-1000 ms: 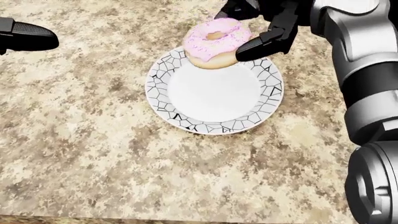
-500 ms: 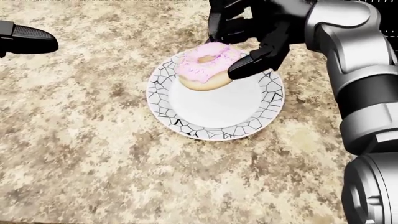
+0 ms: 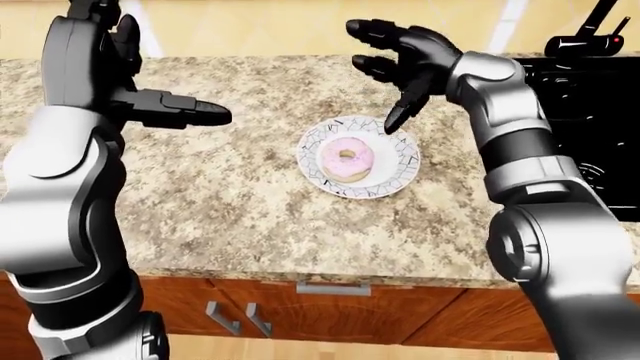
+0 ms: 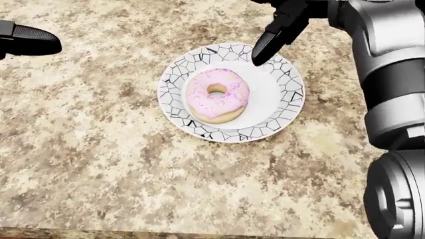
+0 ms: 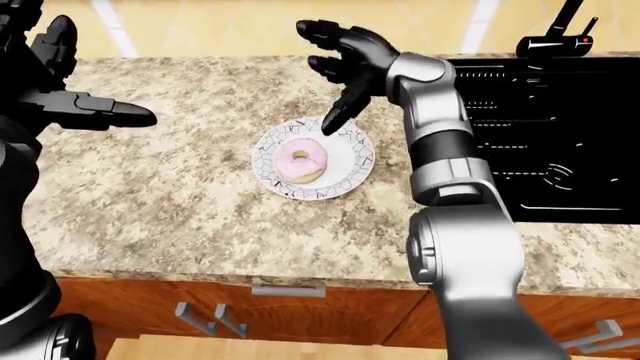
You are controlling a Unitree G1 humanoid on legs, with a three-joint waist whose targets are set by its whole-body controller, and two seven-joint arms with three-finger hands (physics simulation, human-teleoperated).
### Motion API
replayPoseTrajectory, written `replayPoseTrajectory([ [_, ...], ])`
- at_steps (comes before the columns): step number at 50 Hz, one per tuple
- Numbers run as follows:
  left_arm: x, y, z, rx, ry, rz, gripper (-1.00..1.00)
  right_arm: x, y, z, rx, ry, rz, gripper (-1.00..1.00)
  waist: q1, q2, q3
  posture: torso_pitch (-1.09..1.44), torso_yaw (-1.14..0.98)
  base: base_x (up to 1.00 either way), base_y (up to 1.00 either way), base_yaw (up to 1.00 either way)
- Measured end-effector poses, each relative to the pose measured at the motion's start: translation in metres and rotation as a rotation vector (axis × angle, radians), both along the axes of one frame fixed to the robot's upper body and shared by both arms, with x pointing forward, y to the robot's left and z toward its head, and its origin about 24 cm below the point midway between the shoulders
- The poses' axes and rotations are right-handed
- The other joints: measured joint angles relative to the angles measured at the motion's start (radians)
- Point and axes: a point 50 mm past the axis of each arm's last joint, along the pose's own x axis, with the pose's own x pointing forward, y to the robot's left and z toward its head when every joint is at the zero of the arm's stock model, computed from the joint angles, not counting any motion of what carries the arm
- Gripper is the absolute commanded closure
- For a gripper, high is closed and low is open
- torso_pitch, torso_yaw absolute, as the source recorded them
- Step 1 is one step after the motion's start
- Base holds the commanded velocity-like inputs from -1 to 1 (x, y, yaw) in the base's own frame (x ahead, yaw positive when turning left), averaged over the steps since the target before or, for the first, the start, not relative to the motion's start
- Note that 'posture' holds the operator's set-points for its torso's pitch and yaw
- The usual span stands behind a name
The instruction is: Place the pastries on the plates.
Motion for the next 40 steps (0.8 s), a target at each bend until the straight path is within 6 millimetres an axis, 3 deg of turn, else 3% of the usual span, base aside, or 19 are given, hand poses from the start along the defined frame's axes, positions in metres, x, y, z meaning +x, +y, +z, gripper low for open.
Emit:
replayPoseTrajectory([
  [5,0.007,-0.006,0.002,0.006,0.010,-0.022,-1.00,-0.004,0.006,0.042,0.154,-0.079,-0.180,-1.00,0.010,-0.006,-0.003,0.09,0.00,0.00,0.00,0.00],
  [10,0.012,-0.009,0.005,0.013,-0.003,-0.034,-1.00,-0.019,-0.004,0.066,0.346,-0.136,-0.371,-1.00,0.020,-0.019,-0.006,0.09,0.00,0.00,0.00,0.00],
  [20,0.017,-0.015,0.005,-0.001,-0.012,-0.057,-1.00,-0.056,-0.012,0.065,0.438,-0.205,-0.520,-1.00,0.025,-0.026,0.001,0.07,0.00,0.00,0.00,0.00],
  [31,0.016,-0.014,0.005,-0.017,-0.021,-0.059,-1.00,-0.088,-0.009,0.066,0.439,-0.311,-0.571,-1.00,0.024,-0.030,-0.053,0.00,0.00,0.00,0.00,0.00],
  [40,0.013,-0.016,0.005,-0.021,-0.034,-0.074,-1.00,-0.103,-0.002,0.059,0.431,-0.345,-0.586,-1.00,0.025,-0.029,-0.055,0.00,0.00,0.00,0.00,0.00],
])
